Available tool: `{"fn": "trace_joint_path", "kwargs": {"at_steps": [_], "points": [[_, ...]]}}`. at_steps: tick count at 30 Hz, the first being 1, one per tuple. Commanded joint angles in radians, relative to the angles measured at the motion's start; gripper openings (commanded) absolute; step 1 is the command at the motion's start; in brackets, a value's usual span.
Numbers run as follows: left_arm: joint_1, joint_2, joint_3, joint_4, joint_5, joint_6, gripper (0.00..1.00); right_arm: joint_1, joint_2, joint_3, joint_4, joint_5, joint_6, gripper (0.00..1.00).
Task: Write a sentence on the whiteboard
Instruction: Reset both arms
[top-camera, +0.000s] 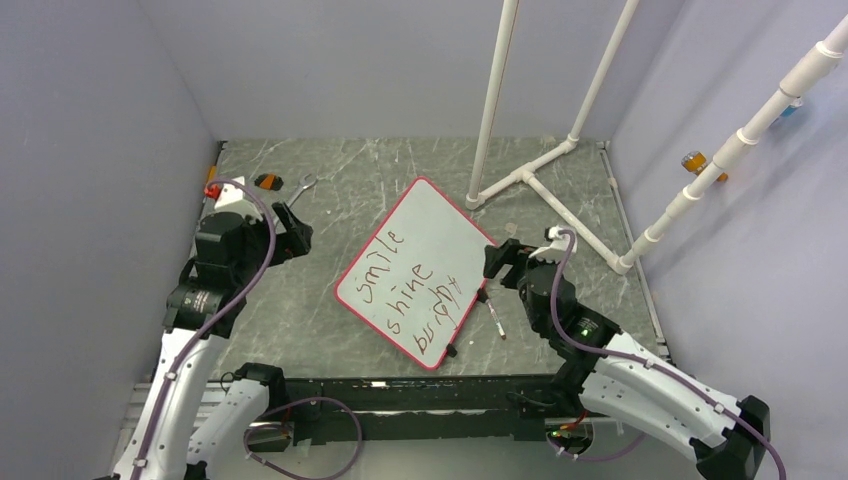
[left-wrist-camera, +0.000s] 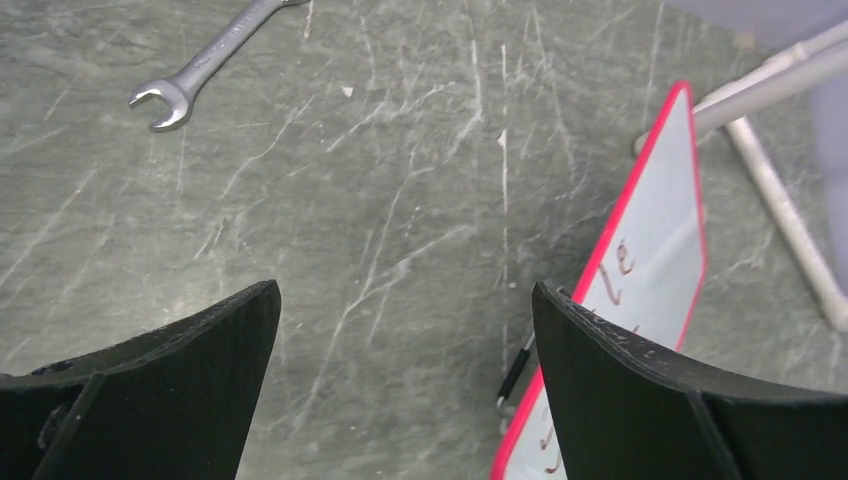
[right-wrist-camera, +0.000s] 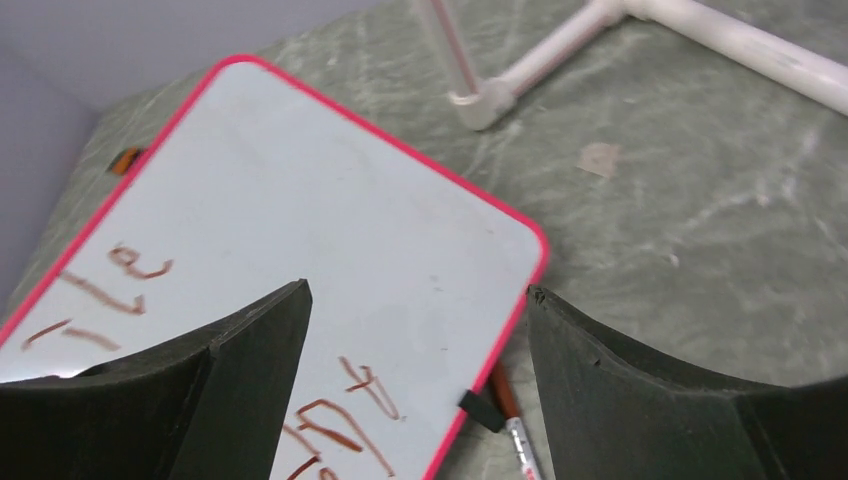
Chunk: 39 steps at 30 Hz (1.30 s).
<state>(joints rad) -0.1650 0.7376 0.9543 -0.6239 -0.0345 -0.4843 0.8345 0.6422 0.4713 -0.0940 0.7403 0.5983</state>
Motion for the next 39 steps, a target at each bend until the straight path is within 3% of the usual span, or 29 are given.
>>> {"fn": "trace_joint_path", "kwargs": {"at_steps": [1,9,13,26,39], "points": [[0.005,-0.052,-0.069,0.047,-0.014,0.136,0.99,-0.001,0.017,0.084,0.089,-0.228,-0.172,0.81],[0.005,-0.143,-0.14,0.105,0.065,0.237,0.99,-0.001,0.017,0.074,0.149,-0.377,-0.187,0.86],[0.006,-0.167,-0.15,0.101,0.086,0.264,0.99,-0.002,0.015,0.102,0.071,-0.41,-0.18,0.99],[0.005,-0.179,-0.184,0.183,0.4,0.285,0.99,-0.001,-0.078,0.083,-0.01,-0.732,-0.213,1.0],[0.005,-0.181,-0.186,0.191,0.423,0.292,0.99,0.0,-0.102,0.059,0.027,-0.786,-0.184,1.0]]}}
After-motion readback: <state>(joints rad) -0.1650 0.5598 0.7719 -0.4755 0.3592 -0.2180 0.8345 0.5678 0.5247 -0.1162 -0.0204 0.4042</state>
